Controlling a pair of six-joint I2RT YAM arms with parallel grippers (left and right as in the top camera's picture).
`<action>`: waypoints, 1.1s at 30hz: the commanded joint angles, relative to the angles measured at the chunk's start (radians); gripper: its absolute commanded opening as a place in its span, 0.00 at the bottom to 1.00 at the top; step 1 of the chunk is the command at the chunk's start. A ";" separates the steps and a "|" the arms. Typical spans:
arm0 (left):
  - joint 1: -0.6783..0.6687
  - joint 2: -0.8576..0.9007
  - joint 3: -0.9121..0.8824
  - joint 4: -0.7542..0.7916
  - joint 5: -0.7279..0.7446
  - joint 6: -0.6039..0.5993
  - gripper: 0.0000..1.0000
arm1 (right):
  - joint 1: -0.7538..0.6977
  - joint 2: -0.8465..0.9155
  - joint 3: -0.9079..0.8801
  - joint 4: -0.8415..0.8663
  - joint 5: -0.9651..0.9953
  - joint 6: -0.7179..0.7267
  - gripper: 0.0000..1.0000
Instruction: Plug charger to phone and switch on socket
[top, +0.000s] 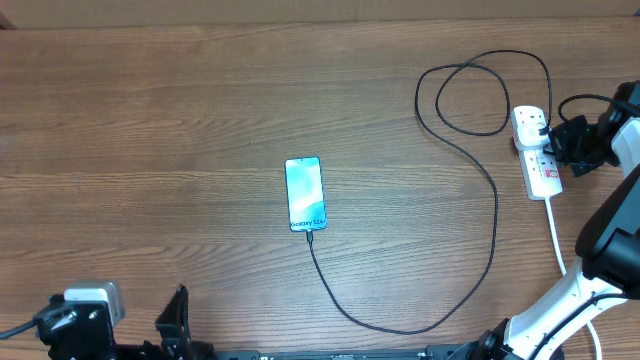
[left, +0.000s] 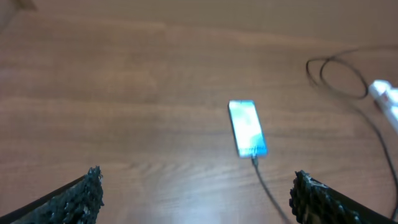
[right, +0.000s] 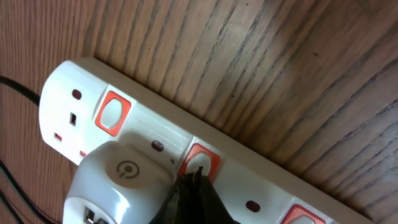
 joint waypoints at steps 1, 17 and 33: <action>-0.001 -0.010 0.002 -0.040 -0.010 -0.006 1.00 | -0.005 0.000 0.035 0.015 -0.011 0.004 0.04; -0.001 -0.011 0.002 -0.118 -0.010 -0.006 1.00 | -0.003 0.005 0.079 -0.018 -0.045 0.003 0.06; -0.001 -0.011 0.002 -0.119 -0.010 -0.006 1.00 | -0.005 0.027 0.082 -0.074 -0.026 -0.024 0.04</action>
